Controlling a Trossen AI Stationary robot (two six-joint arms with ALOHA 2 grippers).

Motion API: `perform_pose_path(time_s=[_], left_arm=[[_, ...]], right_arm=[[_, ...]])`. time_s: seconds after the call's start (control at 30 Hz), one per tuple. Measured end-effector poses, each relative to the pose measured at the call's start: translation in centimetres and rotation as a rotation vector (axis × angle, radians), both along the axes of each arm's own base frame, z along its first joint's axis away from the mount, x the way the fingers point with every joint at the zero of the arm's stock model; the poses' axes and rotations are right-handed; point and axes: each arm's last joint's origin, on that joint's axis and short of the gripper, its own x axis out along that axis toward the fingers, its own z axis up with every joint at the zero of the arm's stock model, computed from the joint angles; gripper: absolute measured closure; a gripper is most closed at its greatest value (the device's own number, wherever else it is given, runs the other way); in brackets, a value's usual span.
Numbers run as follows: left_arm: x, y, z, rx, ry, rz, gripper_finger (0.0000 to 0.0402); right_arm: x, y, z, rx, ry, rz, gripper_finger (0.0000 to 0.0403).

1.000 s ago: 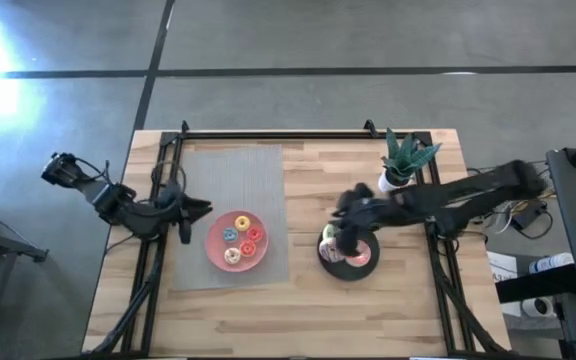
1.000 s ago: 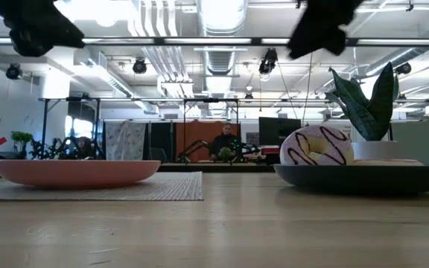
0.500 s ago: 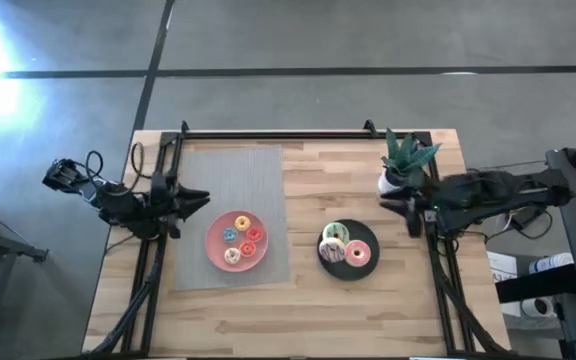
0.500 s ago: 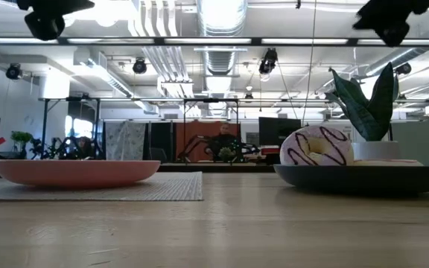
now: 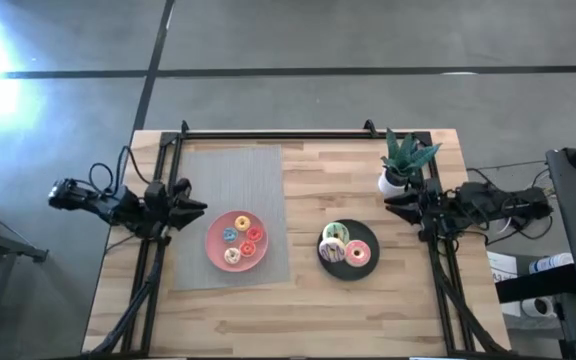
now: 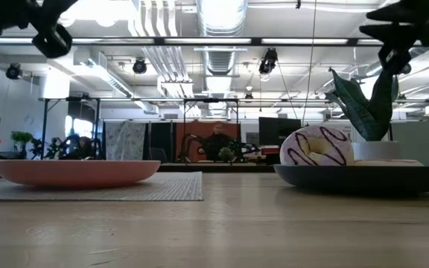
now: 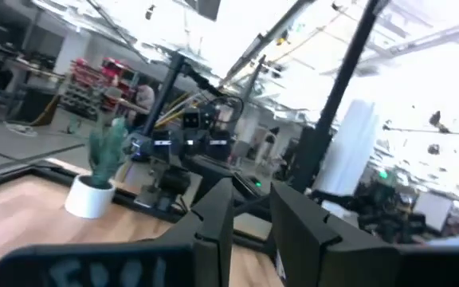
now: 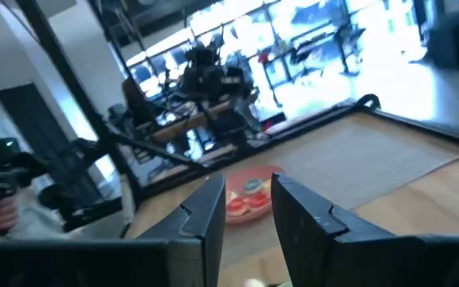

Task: Pick & Place donuts
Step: Return to Home Position

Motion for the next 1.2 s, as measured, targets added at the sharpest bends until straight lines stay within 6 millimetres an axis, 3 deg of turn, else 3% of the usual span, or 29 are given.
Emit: perform_pose_path(time_s=[0.23, 0.43, 0.53, 0.87, 1.03, 1.2], left_arm=[[0.2, 0.7, -3.2, -0.053, 0.036, 0.137, 0.0342], [0.7, 0.7, -6.1, -0.017, 0.166, 0.165, 0.0342], [0.8, 0.6, -7.3, 0.021, 0.285, 0.169, 0.0342], [0.4, 1.1, -6.8, -0.003, 0.212, 0.201, 0.0342], [0.2, 2.2, -6.4, -0.027, 0.170, 0.311, 0.0342], [0.1, 3.3, -6.3, -0.039, 0.160, 0.432, 0.0342]], right_arm=[[0.3, 0.0, -3.5, -0.085, 0.036, -0.022, 0.0313], [1.2, 0.2, -6.4, -0.121, 0.144, -0.013, 0.0320], [1.4, 0.2, -6.4, -0.125, 0.165, -0.008, 0.0323], [1.4, 0.2, -6.5, -0.116, 0.120, -0.009, 0.0326], [1.4, -0.1, -6.1, -0.089, -0.019, -0.044, 0.0319], [1.5, -0.4, -6.2, -0.087, -0.031, -0.079, 0.0314]])
